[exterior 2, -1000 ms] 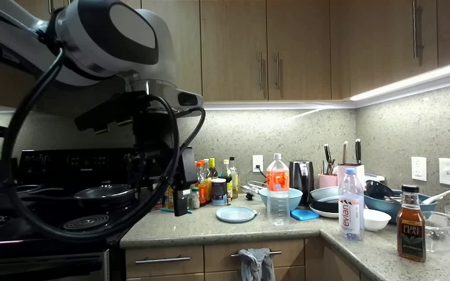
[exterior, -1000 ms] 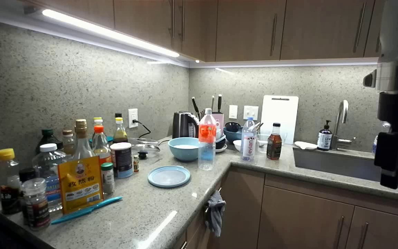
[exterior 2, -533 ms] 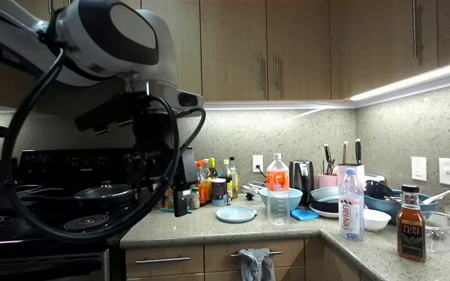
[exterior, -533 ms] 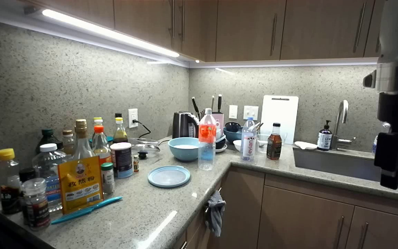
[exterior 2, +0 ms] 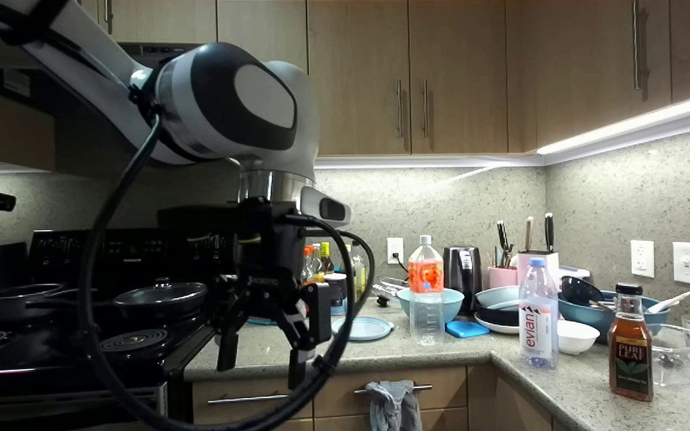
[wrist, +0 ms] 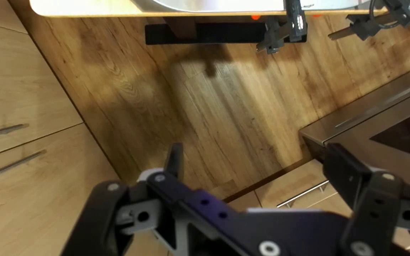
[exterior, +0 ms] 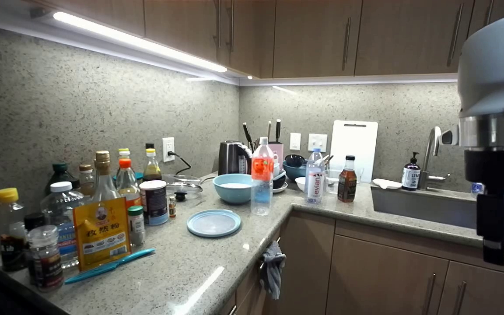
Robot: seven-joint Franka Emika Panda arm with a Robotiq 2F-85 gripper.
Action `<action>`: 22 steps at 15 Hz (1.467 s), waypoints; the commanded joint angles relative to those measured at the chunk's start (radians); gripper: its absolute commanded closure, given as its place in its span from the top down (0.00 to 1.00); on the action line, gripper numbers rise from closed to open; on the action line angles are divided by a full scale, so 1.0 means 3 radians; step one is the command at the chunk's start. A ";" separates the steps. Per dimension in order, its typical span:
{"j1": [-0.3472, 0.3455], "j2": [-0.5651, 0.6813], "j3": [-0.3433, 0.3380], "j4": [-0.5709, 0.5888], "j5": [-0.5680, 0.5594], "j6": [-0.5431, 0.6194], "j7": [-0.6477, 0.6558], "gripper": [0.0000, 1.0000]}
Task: Put the towel on the counter
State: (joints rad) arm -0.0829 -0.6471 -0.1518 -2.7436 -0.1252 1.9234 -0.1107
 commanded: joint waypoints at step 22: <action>0.0213 0.1695 -0.0180 0.0341 0.0339 0.1749 -0.1212 1.00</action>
State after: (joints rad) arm -0.0367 -0.2479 -0.1918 -2.6739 -0.1056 2.3250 -0.3567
